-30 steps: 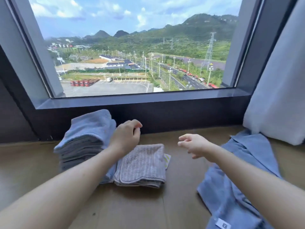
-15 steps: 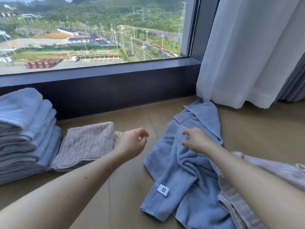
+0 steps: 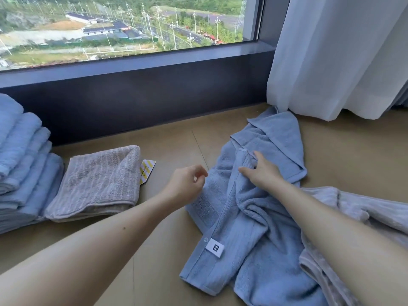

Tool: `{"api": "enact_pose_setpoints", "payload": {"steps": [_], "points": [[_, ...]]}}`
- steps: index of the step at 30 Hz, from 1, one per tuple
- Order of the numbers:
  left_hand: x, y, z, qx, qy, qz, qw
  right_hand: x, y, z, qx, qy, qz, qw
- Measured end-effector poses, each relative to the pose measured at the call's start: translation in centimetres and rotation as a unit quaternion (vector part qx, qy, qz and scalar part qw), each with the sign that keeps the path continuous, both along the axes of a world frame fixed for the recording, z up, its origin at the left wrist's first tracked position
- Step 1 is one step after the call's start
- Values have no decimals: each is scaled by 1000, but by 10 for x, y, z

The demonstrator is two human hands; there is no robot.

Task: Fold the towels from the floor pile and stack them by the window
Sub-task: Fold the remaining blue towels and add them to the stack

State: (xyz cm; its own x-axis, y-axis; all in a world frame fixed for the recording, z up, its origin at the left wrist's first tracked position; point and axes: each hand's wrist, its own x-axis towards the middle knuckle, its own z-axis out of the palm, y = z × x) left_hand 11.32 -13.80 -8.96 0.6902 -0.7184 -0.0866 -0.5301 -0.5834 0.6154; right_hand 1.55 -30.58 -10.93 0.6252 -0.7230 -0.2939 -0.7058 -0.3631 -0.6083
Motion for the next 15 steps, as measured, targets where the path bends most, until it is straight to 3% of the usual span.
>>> {"api": "enact_pose_setpoints", "payload": {"steps": [8, 15], "points": [[-3, -1, 22, -1, -26, -16, 1000, 5, 13, 19, -56, -53, 51, 996], [3, 36, 94, -20, -68, -37, 997, 19, 61, 106, 19, -168, 175, 970]]}}
